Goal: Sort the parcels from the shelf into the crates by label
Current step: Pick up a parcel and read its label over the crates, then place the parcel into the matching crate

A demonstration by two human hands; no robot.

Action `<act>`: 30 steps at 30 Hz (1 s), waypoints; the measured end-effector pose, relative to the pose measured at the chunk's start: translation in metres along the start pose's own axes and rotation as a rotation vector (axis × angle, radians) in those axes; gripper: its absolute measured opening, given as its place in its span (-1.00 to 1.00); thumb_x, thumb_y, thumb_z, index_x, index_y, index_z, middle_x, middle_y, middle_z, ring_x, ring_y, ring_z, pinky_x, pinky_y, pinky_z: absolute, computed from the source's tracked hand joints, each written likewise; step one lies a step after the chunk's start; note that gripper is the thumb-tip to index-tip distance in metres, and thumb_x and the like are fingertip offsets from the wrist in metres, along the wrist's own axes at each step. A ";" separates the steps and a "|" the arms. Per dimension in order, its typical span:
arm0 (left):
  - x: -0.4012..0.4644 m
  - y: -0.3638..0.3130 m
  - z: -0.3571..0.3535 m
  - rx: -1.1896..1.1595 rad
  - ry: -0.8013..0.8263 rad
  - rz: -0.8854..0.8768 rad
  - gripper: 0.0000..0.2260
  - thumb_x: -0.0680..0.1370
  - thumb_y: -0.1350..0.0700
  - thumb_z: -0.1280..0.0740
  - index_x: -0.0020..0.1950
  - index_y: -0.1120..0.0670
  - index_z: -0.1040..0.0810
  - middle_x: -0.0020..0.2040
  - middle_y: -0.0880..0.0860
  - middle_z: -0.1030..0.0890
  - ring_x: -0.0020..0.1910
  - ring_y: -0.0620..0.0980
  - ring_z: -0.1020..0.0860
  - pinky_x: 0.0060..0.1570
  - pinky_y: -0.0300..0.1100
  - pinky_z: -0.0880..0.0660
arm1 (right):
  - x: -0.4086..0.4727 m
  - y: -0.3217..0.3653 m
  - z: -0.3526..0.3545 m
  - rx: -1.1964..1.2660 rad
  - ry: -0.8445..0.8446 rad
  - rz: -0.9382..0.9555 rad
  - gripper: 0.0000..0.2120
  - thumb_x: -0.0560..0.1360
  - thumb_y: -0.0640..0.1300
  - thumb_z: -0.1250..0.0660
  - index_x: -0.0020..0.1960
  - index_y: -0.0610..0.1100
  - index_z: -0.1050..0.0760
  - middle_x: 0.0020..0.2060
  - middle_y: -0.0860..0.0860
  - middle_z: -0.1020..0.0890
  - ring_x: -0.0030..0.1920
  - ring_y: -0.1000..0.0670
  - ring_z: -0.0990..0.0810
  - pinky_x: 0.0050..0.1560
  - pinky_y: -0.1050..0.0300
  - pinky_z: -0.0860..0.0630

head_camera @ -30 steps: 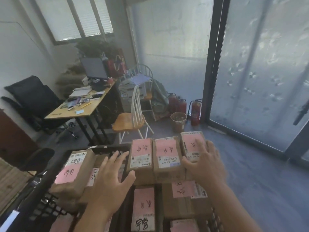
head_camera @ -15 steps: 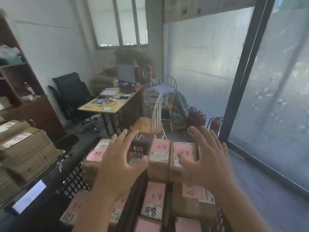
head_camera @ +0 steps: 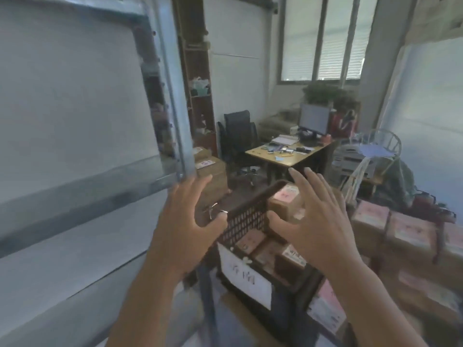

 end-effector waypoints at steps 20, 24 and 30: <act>-0.502 0.203 0.482 0.499 -0.718 0.810 -0.37 0.53 -0.28 -0.29 0.56 -0.46 -0.11 0.65 -0.34 -0.02 0.65 -0.24 0.14 0.61 0.06 -0.06 | -0.322 0.615 -0.179 0.658 0.581 0.941 -0.13 0.43 0.39 -0.32 0.64 0.30 -0.03 0.68 0.20 -0.04 0.65 0.14 0.03 0.66 -0.19 -0.06; -0.569 0.224 0.554 0.581 -0.810 0.912 -0.39 0.56 -0.25 -0.32 0.55 -0.47 -0.13 0.66 -0.30 -0.03 0.67 -0.18 0.11 0.62 0.11 -0.08 | -0.372 0.718 -0.201 0.769 0.671 1.061 -0.15 0.46 0.37 -0.33 0.64 0.31 -0.03 0.68 0.22 -0.01 0.66 0.18 0.10 0.66 -0.02 0.18; -0.626 0.252 0.666 0.710 -0.930 1.061 -0.36 0.47 -0.33 -0.26 0.53 -0.50 -0.12 0.66 -0.29 -0.07 0.66 -0.17 0.06 0.62 0.15 -0.09 | -0.430 0.862 -0.236 0.901 0.737 1.178 -0.14 0.40 0.50 -0.20 0.63 0.29 -0.08 0.67 0.18 -0.10 0.68 0.10 -0.01 0.68 -0.14 0.08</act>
Point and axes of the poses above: each hand's wrist, its own x-axis towards the middle knuckle, its own z-axis out of the back of the hand, y = z × x, the point moved 7 cm from there along x, towards the middle knuckle
